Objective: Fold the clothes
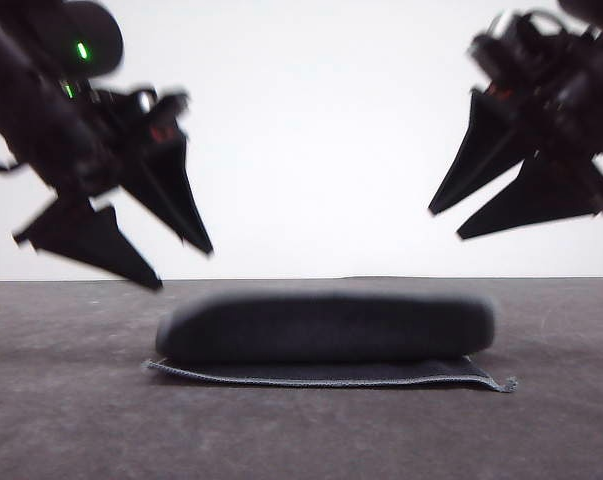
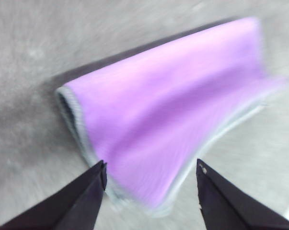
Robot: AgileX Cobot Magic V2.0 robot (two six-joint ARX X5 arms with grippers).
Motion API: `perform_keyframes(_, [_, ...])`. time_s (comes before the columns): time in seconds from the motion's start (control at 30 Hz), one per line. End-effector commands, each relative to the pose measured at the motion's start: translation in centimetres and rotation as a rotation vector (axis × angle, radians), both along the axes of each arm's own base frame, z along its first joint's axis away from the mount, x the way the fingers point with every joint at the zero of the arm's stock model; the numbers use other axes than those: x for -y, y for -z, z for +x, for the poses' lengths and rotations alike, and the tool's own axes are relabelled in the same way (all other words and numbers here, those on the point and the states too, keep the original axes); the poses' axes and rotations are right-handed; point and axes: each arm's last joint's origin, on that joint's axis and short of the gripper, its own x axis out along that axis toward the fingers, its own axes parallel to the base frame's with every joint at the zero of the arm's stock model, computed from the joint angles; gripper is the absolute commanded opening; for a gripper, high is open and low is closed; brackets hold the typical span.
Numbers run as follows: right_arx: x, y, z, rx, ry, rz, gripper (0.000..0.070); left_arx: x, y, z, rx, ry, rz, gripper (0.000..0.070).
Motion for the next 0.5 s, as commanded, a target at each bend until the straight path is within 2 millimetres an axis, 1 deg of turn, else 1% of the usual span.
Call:
perform_keyframes(0.0, [0.0,-0.5,-0.5,0.005,-0.009,-0.004,0.0226,-0.1,-0.9,-0.6,0.014,0.002,-0.01,0.0367])
perform_keyframes(0.17, [0.7,-1.8,-2.4,-0.006,0.02,-0.03,0.0227,-1.3,-3.7,-3.0,0.108,-0.038,0.012,0.0363])
perform_keyframes(0.27, [1.1,-2.3,-3.2,-0.018,0.045,-0.04,0.0226,-2.1,-4.8,-4.4,0.176,-0.078,0.032,0.0352])
perform_keyframes(0.37, [1.2,-2.4,-3.7,-0.043,0.059,-0.034,0.0226,-2.9,-5.1,-6.0,0.23,-0.125,0.041,0.0352])
perform_keyframes(0.47, [1.3,-2.3,-3.8,-0.087,0.08,-0.029,0.0226,-3.8,-4.5,-7.8,0.273,-0.167,0.035,0.0352])
